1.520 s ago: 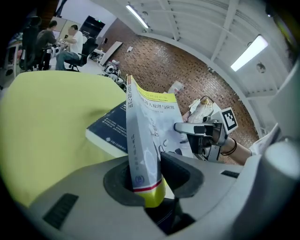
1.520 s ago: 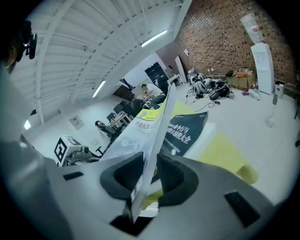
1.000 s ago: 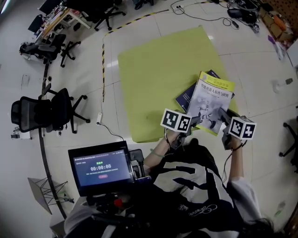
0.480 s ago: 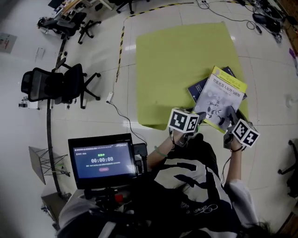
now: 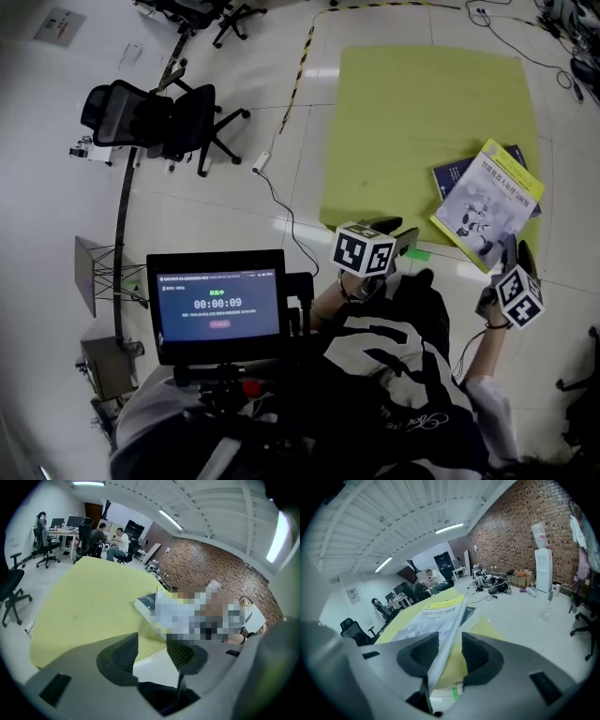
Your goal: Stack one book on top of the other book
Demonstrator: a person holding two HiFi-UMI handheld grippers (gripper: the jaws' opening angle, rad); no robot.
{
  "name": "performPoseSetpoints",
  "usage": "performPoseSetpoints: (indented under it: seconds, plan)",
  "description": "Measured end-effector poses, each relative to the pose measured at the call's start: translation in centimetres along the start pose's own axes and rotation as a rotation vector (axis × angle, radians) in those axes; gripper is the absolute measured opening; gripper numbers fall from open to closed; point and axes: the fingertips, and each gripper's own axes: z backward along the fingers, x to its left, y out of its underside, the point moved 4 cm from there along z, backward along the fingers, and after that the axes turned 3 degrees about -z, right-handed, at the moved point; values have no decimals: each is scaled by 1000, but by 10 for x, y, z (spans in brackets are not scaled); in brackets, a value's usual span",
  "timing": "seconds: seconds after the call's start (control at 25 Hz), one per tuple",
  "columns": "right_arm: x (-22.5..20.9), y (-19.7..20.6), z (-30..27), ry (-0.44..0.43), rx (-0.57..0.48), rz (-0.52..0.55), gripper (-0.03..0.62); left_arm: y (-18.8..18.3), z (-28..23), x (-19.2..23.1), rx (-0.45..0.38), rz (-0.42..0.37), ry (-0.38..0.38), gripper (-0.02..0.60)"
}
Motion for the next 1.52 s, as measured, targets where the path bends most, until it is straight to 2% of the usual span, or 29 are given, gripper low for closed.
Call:
performPoseSetpoints:
  seconds: [0.12,0.28,0.52,0.68,0.84,1.04,1.28,1.52]
  plan:
    - [-2,9,13,-27,-29,-56,152,7,-1,0,-2,-50,18,193]
    - [8,32,27,-85,-44,-113,149,16,-1,3,-29,-74,53,184]
    - [83,73,74,-117,-50,-144,136,28,54,29,-55,-123,78,89]
    - [142,106,94,-171,-59,-182,123,38,90,53,-95,-142,99,6]
    - [214,138,126,-216,-71,-218,105,52,140,73,-115,-162,154,5]
    - [263,185,160,-245,-66,-243,71,81,173,89,-118,-138,227,5]
    - [283,202,203,-253,-89,-203,67,103,191,77,-107,-137,305,5]
    - [288,201,213,-287,-107,-212,67,114,195,54,-92,-181,386,5]
